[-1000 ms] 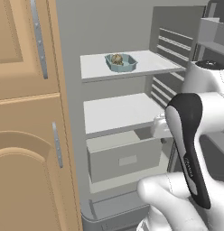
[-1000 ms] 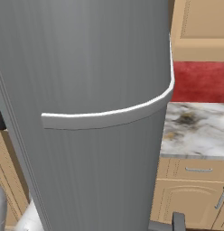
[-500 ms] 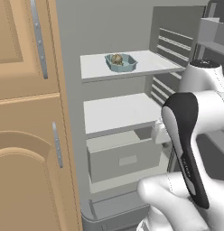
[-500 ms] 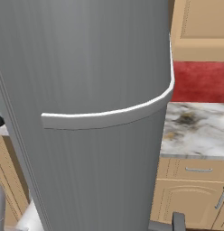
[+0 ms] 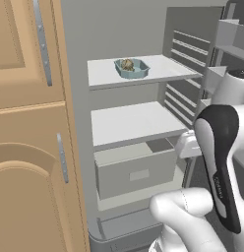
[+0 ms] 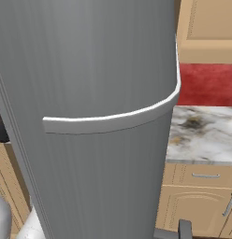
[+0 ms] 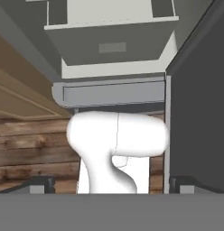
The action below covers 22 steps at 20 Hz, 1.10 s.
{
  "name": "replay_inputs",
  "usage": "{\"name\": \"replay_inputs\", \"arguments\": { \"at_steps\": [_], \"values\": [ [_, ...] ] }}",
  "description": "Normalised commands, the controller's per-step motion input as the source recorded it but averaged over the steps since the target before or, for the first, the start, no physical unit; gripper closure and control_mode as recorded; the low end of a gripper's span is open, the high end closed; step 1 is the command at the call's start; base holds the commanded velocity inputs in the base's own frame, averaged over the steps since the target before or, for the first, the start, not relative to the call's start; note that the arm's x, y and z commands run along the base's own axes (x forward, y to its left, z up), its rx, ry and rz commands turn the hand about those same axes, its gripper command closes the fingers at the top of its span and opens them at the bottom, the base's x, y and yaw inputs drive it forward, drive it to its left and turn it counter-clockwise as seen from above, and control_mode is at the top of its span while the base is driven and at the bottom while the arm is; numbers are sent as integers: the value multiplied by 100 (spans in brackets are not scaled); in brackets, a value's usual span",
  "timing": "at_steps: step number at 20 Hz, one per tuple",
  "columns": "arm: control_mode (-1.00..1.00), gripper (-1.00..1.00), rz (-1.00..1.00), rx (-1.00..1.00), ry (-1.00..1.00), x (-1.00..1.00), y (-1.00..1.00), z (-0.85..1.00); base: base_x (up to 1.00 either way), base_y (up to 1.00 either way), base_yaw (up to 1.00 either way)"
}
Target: Place two dumplings into each of the tupperware containers and then place the containers in the fridge.
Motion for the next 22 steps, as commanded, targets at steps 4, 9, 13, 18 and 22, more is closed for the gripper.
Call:
{"name": "replay_inputs", "arguments": {
  "at_steps": [4, 9, 13, 18, 22],
  "values": [
    [-100, -100, 0, 0, -1, -2, -1, 0, 0, 0, 0],
    [100, -100, 0, 0, 0, 0, 0, 0, -86, 13, 0],
    [100, -100, 0, 0, 0, 0, 0, 0, -95, 82, 0],
    [100, -100, 0, 0, 0, 0, 0, 0, -87, 62, -15],
    [100, -100, 0, 0, 0, 0, 0, 0, -87, 3, -86]
  ]
}}
